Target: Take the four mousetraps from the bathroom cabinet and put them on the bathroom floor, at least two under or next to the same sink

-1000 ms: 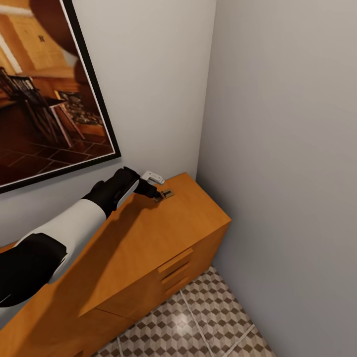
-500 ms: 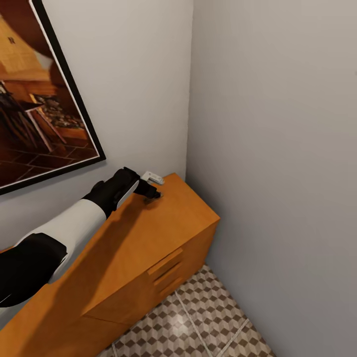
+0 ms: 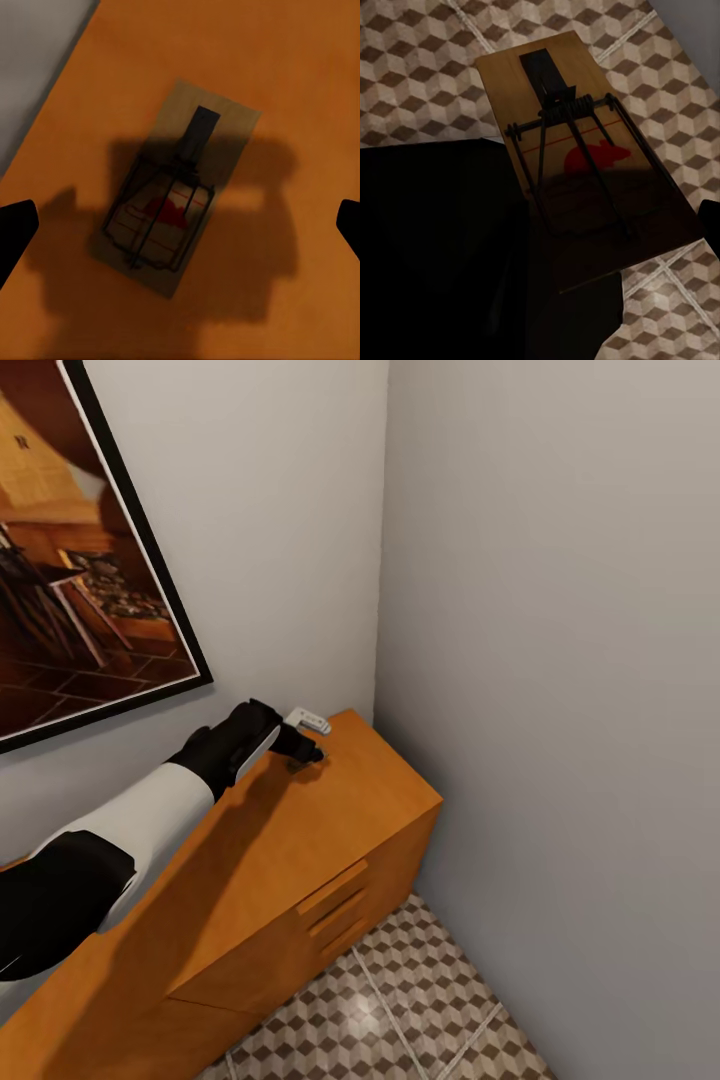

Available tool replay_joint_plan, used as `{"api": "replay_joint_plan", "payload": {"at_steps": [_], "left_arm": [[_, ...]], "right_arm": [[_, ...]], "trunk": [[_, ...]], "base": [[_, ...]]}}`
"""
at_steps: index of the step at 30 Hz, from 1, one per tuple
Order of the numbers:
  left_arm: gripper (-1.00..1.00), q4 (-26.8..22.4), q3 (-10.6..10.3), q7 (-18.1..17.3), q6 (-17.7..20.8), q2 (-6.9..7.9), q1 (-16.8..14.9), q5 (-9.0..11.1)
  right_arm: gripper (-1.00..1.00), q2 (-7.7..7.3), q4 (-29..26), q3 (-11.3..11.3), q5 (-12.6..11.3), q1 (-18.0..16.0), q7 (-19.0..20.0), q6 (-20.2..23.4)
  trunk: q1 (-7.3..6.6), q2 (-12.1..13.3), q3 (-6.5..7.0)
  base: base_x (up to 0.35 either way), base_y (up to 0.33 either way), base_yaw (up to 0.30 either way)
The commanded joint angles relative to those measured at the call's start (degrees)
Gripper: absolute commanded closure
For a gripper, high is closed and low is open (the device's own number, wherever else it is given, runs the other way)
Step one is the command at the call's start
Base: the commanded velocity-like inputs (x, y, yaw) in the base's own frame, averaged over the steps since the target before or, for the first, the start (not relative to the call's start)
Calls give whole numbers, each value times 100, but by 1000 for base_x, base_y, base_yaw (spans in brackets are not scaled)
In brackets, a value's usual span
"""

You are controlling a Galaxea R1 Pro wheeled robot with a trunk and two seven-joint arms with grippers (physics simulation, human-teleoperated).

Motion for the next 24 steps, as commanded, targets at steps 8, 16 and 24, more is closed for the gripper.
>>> {"api": "replay_joint_plan", "payload": {"at_steps": [8, 16, 24], "left_arm": [[-100, 69, -27, 19, -206, 4, 5, 53], [-100, 136, -27, 19, -277, 4, 6, 53], [-100, 139, -27, 19, -283, 4, 6, 53]], "right_arm": [[100, 2, 4, -26, 65, 0, -63, -6], [100, 4, 4, -26, 65, -3, -63, -5], [100, 5, 4, -25, 65, -2, -63, 3]], "trunk": [[3, -10, -15], [3, -10, -59], [3, -10, -119]], "base": [[0, 0, 0], [0, 0, 0], [0, 0, 0]]}}
